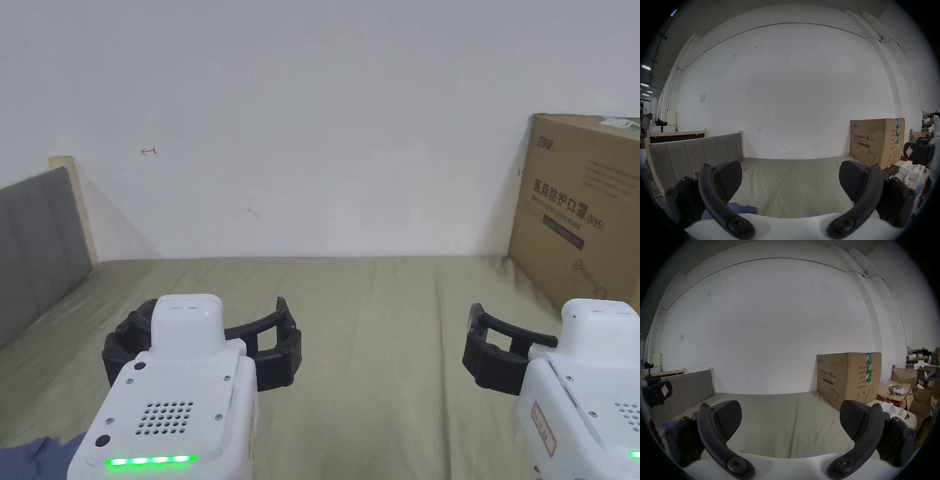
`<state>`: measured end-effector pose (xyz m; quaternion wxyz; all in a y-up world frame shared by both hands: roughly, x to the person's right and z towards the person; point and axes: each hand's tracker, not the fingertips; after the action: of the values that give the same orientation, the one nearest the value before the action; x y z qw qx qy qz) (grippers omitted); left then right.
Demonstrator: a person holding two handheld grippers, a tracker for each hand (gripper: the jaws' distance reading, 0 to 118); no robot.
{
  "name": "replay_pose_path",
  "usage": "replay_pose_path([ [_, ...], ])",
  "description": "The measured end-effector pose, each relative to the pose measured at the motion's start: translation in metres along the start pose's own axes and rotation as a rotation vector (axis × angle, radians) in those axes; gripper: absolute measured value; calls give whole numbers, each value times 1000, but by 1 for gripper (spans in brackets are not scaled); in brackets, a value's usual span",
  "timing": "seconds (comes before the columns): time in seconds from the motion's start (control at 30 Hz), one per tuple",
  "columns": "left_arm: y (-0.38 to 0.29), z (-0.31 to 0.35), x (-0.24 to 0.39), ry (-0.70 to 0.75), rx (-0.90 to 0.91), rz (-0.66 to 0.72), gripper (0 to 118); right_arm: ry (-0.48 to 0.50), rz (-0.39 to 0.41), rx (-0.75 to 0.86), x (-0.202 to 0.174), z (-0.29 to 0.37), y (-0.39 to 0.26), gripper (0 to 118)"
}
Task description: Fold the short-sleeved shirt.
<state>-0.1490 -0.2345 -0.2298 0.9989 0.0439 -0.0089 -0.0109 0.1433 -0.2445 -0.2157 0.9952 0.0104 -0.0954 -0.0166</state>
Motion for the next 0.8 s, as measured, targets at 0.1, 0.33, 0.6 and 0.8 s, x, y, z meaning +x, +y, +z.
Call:
replay_pose_path([
  [0.1,1,-1,0,-10,-8,6,118,12,3,3,0,2,1,118],
  [0.33,0,-3,3,-14,-18,2,118,39,10,-2,1,3,3,118],
  [0.6,6,-9,2,-50,-86,-17,87,119,41,-1,-2,2,0,108],
  [0.8,-1,-11,-1,-50,-142,23,0,102,10,-85,8,-5,-11,0],
])
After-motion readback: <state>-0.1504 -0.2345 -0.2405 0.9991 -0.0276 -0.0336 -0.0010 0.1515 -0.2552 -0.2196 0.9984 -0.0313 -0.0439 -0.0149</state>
